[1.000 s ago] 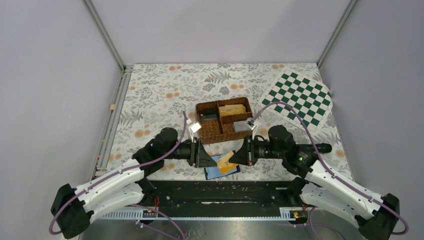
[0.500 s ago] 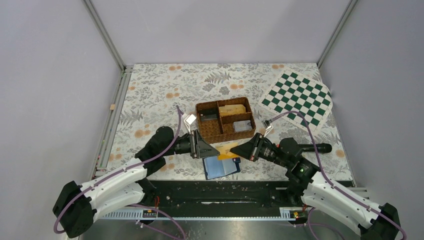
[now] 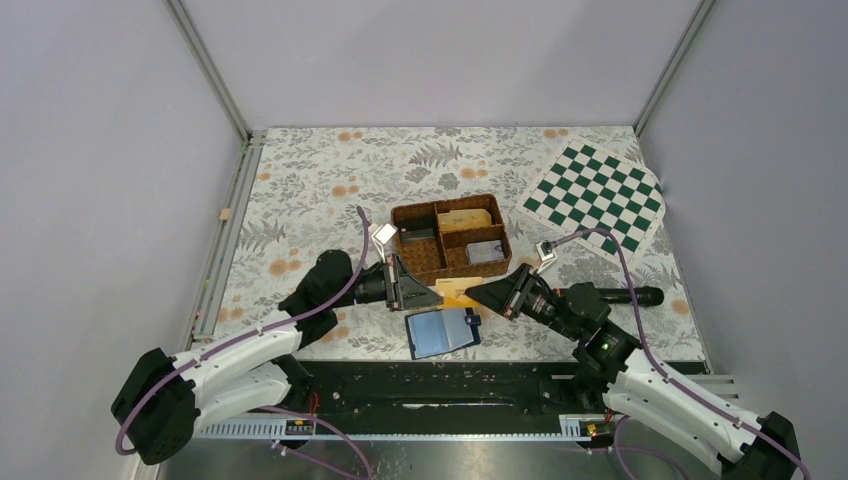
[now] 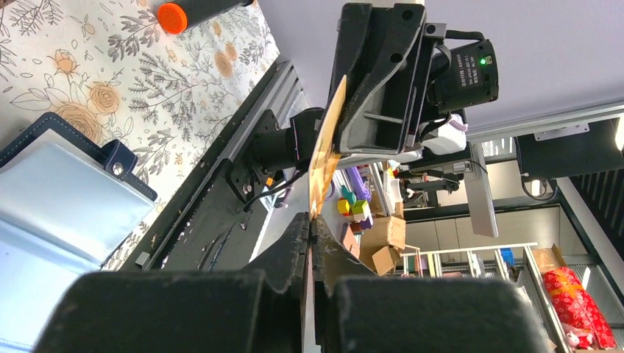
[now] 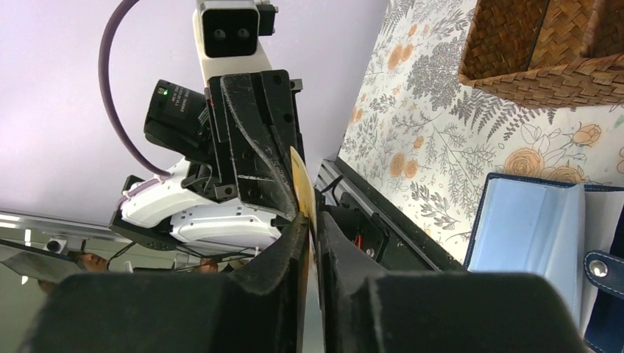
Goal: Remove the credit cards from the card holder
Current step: Place the credit card in the storage box.
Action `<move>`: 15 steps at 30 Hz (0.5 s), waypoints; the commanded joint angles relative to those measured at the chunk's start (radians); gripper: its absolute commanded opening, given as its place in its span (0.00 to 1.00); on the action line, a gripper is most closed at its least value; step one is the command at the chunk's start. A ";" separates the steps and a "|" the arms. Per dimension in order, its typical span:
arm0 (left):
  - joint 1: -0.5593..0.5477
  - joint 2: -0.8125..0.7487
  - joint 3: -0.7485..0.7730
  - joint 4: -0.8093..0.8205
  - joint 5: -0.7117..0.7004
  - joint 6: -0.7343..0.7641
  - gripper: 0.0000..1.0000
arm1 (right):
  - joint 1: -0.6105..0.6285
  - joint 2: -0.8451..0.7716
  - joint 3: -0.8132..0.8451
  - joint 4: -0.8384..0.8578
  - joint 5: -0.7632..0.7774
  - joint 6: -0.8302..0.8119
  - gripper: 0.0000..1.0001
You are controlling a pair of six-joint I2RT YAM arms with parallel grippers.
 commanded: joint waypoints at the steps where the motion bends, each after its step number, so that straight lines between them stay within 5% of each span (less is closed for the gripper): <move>1: 0.004 -0.001 0.043 0.075 -0.035 -0.001 0.00 | -0.005 -0.013 -0.011 0.039 0.038 0.011 0.25; 9: 0.077 0.064 0.195 -0.150 -0.062 0.117 0.00 | -0.005 -0.164 0.020 -0.205 0.176 -0.057 0.96; 15: 0.160 0.184 0.301 -0.277 -0.172 0.196 0.00 | -0.004 -0.286 0.081 -0.422 0.244 -0.113 1.00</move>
